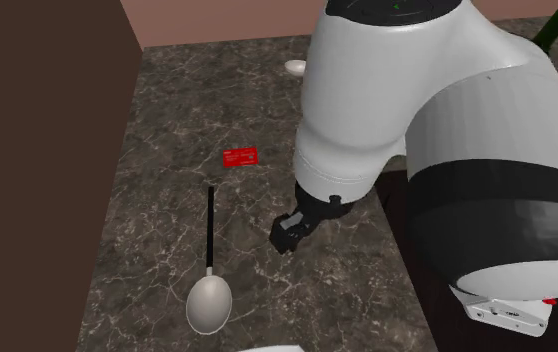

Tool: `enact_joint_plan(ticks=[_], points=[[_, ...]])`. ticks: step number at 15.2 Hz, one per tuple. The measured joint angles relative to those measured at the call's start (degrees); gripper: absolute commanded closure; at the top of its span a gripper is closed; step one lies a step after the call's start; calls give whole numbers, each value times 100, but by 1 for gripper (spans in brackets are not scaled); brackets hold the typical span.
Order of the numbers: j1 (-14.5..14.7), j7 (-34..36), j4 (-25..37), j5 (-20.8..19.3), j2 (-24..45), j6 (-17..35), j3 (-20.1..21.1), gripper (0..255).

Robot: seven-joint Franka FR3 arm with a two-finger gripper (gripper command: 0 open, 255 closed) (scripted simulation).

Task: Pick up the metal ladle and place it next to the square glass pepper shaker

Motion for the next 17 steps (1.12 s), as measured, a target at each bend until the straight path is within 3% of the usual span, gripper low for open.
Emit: enact_joint_plan(ticks=[6, 10, 15, 17], points=[[-538, 1801, 603, -629, 1314, 902, 820, 0], [-787, 3334, 1241, -1638, 2492, 1327, 1229, 0], [-551, 5073, 2175, -2971, 3834, 1441, 1059, 0], [-441, 5383, 2280, -3205, 4064, 1514, 968, 0]])
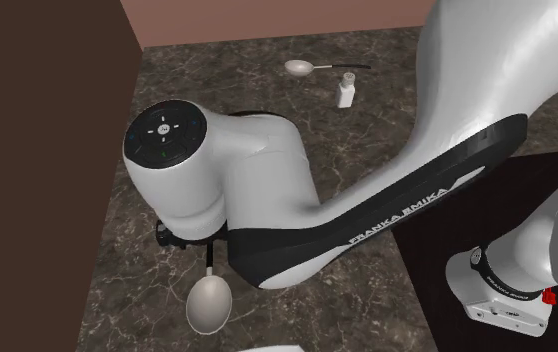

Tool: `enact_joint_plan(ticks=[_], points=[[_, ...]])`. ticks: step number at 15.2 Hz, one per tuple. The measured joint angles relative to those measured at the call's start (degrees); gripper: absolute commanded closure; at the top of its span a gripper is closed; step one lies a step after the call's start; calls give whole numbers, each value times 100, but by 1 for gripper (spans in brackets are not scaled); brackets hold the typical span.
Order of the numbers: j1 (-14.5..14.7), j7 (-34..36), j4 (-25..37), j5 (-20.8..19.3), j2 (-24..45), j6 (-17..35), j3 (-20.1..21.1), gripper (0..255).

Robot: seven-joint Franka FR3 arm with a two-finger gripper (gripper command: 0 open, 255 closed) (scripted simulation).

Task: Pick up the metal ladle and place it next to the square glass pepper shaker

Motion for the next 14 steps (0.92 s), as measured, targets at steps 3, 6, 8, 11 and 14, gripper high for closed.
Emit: enact_joint_plan(ticks=[3, 6, 8, 11, 14], points=[[69, 164, 9, -198, 204, 148, -91, 0], [123, 269, -7, -360, 373, 293, -170, 0], [136, 291, -6, -397, 413, 323, -189, 0], [142, 300, -3, -409, 426, 331, -195, 0], [143, 301, -3, -410, 427, 331, -195, 255]])
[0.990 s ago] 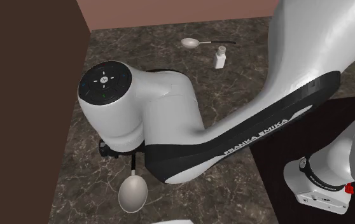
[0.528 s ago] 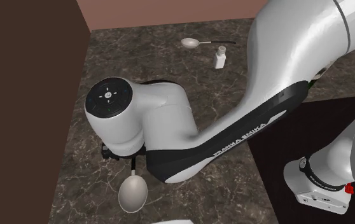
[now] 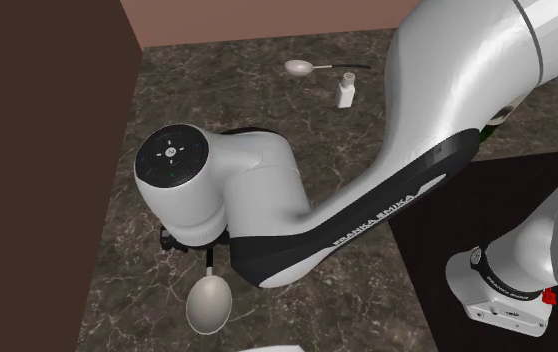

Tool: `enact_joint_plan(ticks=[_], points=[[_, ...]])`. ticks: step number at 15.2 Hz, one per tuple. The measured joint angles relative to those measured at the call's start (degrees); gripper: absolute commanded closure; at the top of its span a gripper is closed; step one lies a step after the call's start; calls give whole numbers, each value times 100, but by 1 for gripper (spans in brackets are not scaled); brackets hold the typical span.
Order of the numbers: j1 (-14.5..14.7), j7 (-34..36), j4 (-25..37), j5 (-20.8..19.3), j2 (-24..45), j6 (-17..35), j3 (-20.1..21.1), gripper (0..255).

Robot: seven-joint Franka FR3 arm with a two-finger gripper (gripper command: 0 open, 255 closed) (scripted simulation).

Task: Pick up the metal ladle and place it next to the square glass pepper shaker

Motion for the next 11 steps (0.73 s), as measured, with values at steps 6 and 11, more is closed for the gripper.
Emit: enact_joint_plan(ticks=[6, 11], points=[[-11, -1, -27, 9, -45, -58, 6, 255], [-16, -21, -5, 30, -43, -28, 15, 255]])
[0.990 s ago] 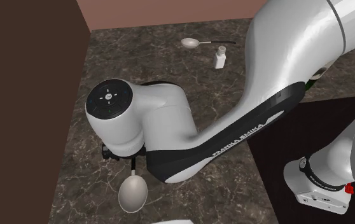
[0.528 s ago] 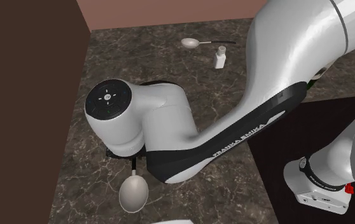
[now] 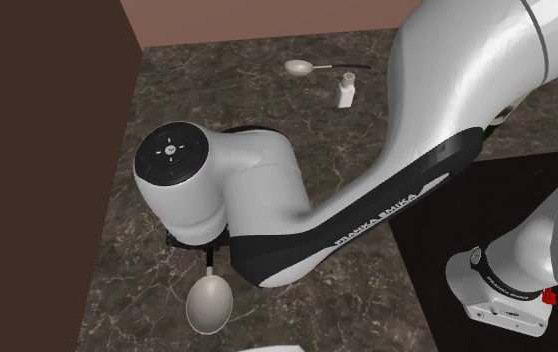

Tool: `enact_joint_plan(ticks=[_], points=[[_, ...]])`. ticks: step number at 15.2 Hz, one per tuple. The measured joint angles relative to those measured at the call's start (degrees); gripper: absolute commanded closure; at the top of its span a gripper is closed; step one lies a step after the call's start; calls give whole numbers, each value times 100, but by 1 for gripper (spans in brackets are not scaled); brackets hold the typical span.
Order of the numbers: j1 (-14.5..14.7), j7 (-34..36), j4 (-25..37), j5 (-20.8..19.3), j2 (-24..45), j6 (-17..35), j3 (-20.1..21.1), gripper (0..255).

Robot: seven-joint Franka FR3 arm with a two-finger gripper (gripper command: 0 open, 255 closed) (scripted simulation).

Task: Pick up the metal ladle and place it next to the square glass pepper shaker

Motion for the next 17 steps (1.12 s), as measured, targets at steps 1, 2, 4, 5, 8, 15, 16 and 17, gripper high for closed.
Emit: enact_joint_plan(ticks=[1, 2, 4, 5, 8, 15, 16, 17], points=[[-15, -36, 29, 32, -18, -40, 12, 255], [-29, -62, 36, 80, -68, -84, 37, 255], [-58, -133, 93, 176, -156, -204, 82, 255], [-66, -156, 114, 213, -190, -251, 100, 255], [-114, -266, 191, 360, -330, -428, 160, 255], [-207, -509, 429, 663, -616, -863, 259, 255], [-218, -545, 484, 695, -641, -933, 266, 255], [-221, -563, 526, 720, -663, -990, 274, 255]])
